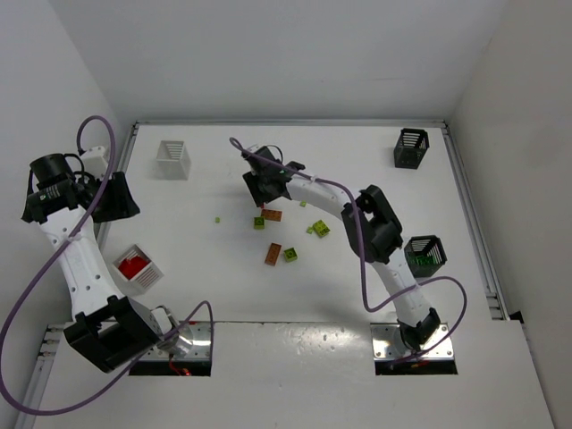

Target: Sort the legos into containers by color

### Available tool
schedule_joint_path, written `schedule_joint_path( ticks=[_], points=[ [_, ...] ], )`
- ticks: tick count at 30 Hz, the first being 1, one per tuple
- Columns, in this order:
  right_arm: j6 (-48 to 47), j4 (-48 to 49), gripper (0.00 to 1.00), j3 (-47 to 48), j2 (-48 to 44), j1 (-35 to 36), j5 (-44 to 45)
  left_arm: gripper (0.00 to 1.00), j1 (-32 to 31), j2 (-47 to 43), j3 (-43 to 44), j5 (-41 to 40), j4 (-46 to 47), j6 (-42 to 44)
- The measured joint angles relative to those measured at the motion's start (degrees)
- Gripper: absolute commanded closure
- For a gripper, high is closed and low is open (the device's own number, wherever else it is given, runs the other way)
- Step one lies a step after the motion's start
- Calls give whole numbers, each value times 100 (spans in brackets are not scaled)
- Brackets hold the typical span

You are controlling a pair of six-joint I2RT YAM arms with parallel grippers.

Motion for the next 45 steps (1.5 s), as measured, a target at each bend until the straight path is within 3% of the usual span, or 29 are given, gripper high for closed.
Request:
schedule_joint_path(
  ticks=[10,35,38,39,45],
  points=[
    [420,-37,60,-2,109,31,195,40,0,0,0,-87,0,-33],
    [570,85,58,13,457,50,44,39,0,-94,-61,-330,4,-33],
    [568,103,65,22,468,50,52,39,0,-92,-61,-330,4,-33],
    [570,127,73,24,476,50,57,39,0,-94,-61,-330,4,-33],
    [584,186,98,22,490,50,70,38,0,-94,-61,-330,4,-33]
  ],
)
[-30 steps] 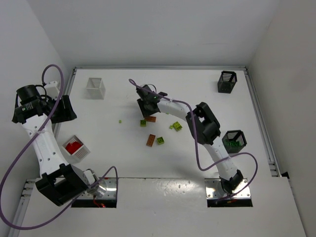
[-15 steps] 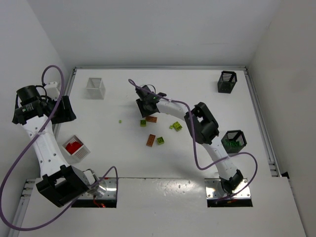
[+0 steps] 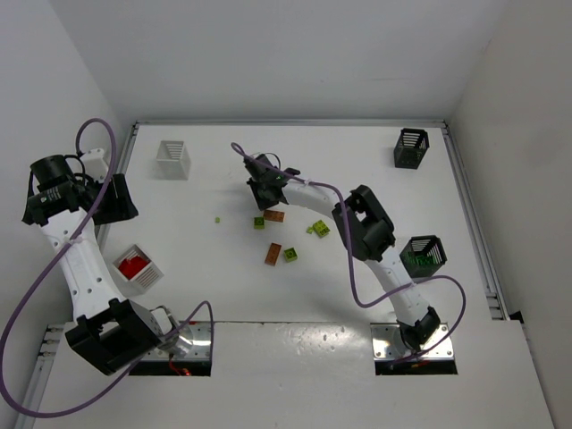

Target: Sort the legos into containers by color

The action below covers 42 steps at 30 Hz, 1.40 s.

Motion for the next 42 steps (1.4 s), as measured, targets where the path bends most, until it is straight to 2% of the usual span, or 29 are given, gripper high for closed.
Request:
schedule_joint_path(
  ticks=[5,9,11,15,19,22,26,31,35,38,42],
  points=[
    [-188,101,100,-61,-22,-4,-103,30,0,-13,-76,76,22,81],
    [-645,243,100,-470,-275,-70,-973,27,0,-227,-321,671,33,350],
    [-981,378,100,-909,-573,-105,-1650,27,0,-435,-468,1180,-33,612],
    [-1919,483,100,-1462,-1266,-153,-3753,27,-2,-809,-640,2463,-315,1346],
    [-2712,313,100,-1027,-1526,-70,-5676,32,0,-892,-654,3545,-798,2310],
    [-2852,153,100,-433,-1436,0,-6778,34,-35,-837,-778,4059,-990,2841],
    [-2133,870,100,-365,-1397,22,-7930,37,-391,-765,-876,4435,-1137,3355],
    [98,3036,100,-868,-1228,-20,-8826,39,-1224,-769,-1021,4614,-1202,3901],
    [1213,4068,100,-960,-1115,-46,-9101,53,-1725,-776,-1045,4428,-1224,4319],
    [1696,4494,100,-988,-1115,-66,-9224,54,-2059,-813,-1047,4096,-1224,4730],
    [2516,5075,100,-1005,-1115,-101,-9318,53,-2162,-1088,-1115,3766,-1014,5062]
  ],
)
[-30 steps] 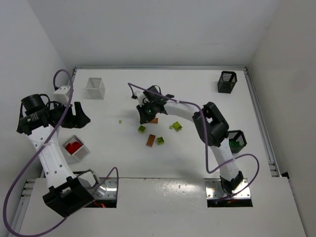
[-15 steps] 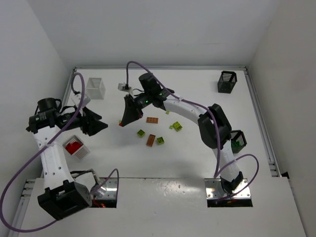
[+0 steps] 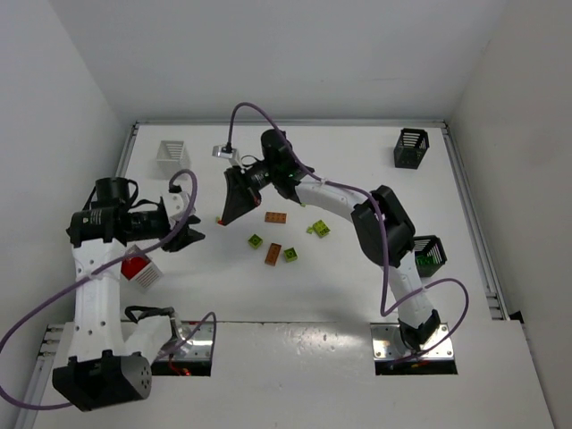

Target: Sort the legos into containers by color

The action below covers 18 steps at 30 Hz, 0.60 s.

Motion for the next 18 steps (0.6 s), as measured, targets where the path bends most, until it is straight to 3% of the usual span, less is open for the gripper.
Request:
schedule_joint_path(
  ticks=[4,12,18],
  points=[
    [461,308,100,-9,0,-26,-35,58,-90,-389,-146,-160,367,85],
    [741,376,100,-107,0,-42,-50,58,-540,-243,-155,-138,562,278],
    [772,380,100,-166,0,-42,-52,51,-678,-323,-267,-120,903,181]
  ],
)
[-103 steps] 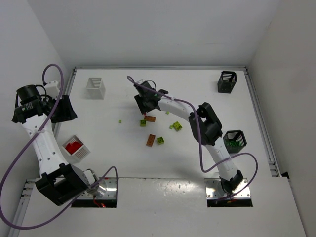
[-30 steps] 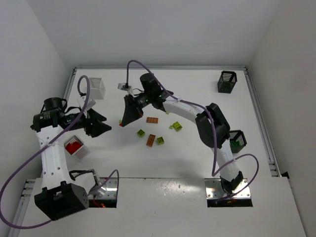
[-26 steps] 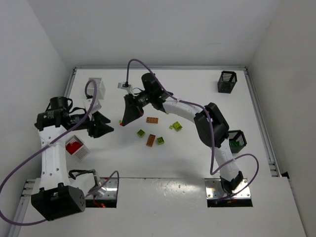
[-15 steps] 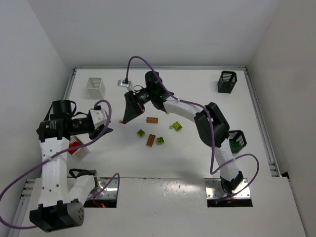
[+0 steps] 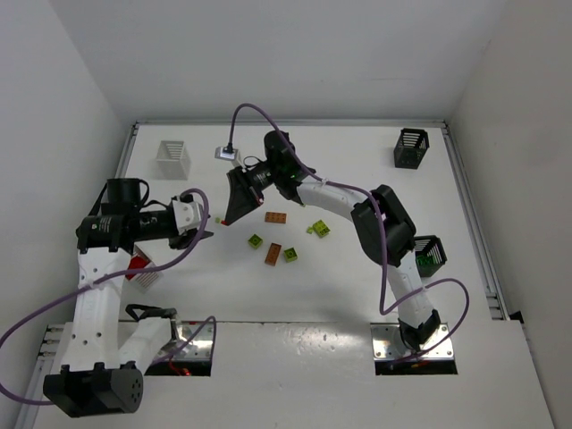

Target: Sort the legos into containers by color

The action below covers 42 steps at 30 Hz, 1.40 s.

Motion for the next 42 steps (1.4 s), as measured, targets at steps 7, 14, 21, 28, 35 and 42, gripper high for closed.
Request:
schedule_joint_path(
  ticks=[7,14,21,28,35,42],
  points=[
    [98,15,100,-9,2,7,0,50,-133,-72,-7,7,243,-179],
    [125,44,100,-9,2,24,0,50,-356,-63,-26,7,411,-317],
    [129,96,100,-11,2,55,2,50,-597,70,-94,-11,640,-544],
    [151,138,100,-11,2,57,0,56,-774,157,-177,-85,883,-732],
    [186,136,100,-31,2,55,-46,67,-909,157,-317,-240,1099,-850],
    [192,138,100,-48,2,37,-87,78,-999,155,-341,-365,1165,-909]
  ],
)
